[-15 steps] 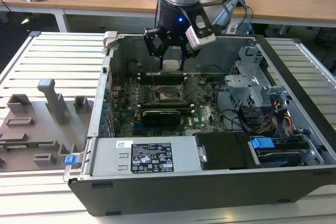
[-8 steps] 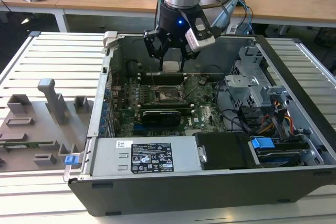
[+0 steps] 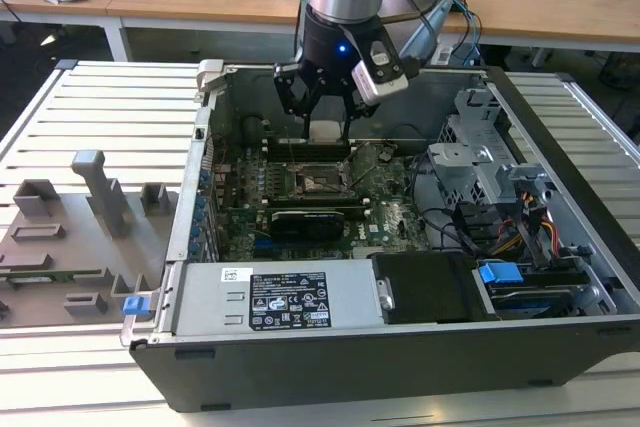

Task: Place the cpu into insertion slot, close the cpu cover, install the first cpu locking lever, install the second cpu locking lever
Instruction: 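Place the cpu into insertion slot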

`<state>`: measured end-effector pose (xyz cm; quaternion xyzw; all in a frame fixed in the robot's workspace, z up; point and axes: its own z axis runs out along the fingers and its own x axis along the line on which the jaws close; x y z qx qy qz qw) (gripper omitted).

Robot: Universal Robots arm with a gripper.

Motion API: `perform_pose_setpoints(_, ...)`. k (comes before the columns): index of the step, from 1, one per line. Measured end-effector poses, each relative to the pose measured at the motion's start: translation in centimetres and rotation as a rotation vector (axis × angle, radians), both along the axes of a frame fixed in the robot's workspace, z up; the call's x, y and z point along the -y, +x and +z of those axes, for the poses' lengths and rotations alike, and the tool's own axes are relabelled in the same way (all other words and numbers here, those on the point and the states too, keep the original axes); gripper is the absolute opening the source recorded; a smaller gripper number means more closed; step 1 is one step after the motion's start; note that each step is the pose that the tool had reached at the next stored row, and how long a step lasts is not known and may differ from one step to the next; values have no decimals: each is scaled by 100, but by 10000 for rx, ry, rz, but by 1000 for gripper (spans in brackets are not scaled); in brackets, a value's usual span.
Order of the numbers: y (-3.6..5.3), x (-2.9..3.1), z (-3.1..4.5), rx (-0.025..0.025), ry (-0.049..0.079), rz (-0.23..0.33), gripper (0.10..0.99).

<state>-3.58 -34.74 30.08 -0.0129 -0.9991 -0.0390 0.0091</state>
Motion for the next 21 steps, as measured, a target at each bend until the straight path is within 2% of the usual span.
perform_pose_setpoints(21,0,0,-133,0,0,0,541)
